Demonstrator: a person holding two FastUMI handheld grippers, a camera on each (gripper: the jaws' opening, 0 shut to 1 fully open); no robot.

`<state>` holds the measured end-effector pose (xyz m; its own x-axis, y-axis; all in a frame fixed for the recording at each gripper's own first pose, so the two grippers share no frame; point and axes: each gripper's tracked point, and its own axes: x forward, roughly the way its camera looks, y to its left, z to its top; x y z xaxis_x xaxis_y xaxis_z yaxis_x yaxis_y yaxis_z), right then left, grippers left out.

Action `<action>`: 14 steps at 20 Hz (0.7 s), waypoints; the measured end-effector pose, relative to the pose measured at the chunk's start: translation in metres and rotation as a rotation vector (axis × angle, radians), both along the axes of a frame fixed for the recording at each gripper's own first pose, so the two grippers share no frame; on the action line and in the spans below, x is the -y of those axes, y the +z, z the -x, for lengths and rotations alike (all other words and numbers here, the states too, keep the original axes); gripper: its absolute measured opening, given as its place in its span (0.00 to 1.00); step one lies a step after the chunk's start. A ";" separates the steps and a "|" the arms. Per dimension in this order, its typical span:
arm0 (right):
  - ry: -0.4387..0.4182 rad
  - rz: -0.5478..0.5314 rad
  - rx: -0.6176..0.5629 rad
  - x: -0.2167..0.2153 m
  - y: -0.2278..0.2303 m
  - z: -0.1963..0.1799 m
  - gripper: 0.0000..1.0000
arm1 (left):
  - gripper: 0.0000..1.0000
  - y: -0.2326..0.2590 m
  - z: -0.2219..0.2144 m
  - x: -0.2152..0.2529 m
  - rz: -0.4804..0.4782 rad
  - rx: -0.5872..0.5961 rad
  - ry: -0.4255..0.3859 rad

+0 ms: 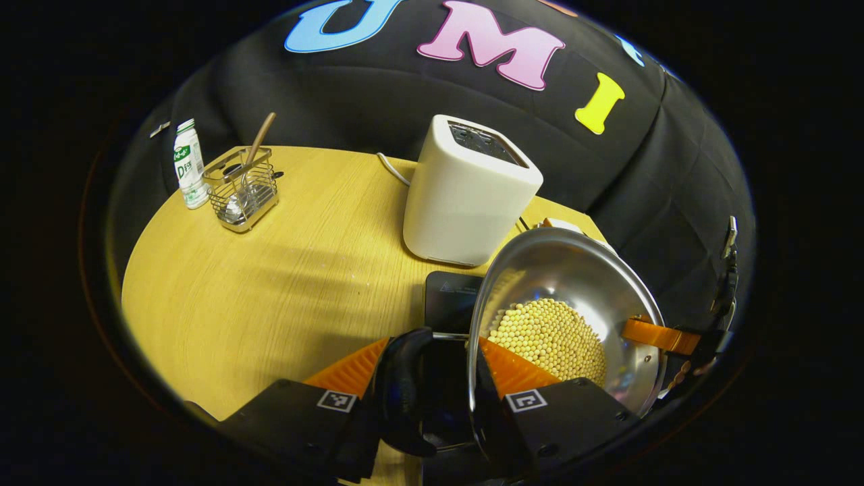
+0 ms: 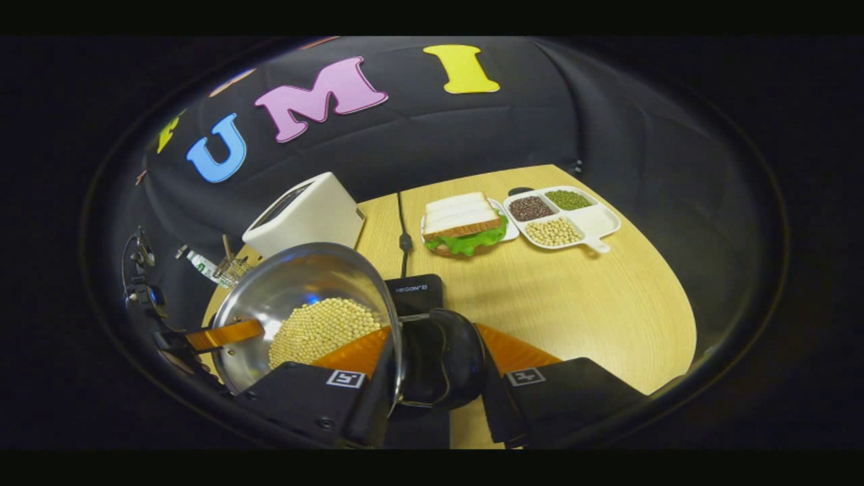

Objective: First push the handle of the pot to place it horizontally, then grasp the pot with both hands and set it on the induction cooktop.

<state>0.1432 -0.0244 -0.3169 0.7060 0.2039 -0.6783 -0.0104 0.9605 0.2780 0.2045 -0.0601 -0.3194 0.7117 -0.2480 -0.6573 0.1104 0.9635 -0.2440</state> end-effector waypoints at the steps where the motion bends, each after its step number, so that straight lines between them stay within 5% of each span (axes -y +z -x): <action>1: -0.009 -0.009 0.000 0.000 0.001 0.000 0.62 | 0.67 -0.002 0.000 0.000 -0.001 -0.008 0.004; 6: -0.042 -0.005 0.011 0.007 -0.001 0.002 0.71 | 0.76 -0.004 0.004 0.001 -0.051 -0.026 0.014; 8: -0.057 -0.007 0.028 0.014 0.003 0.003 0.85 | 0.90 0.003 0.005 -0.004 -0.081 -0.012 0.036; 9: -0.067 -0.008 0.038 0.018 0.008 0.007 1.00 | 0.97 0.005 0.008 -0.006 -0.091 -0.003 0.042; 14: -0.121 -0.010 0.157 0.034 0.051 0.024 0.99 | 0.96 0.044 0.019 -0.015 -0.120 0.092 0.059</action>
<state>0.1192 -0.0580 -0.2660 0.8225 0.1176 -0.5565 0.0607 0.9546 0.2915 0.1852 -0.0447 -0.2753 0.7816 -0.1270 -0.6108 0.0690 0.9906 -0.1178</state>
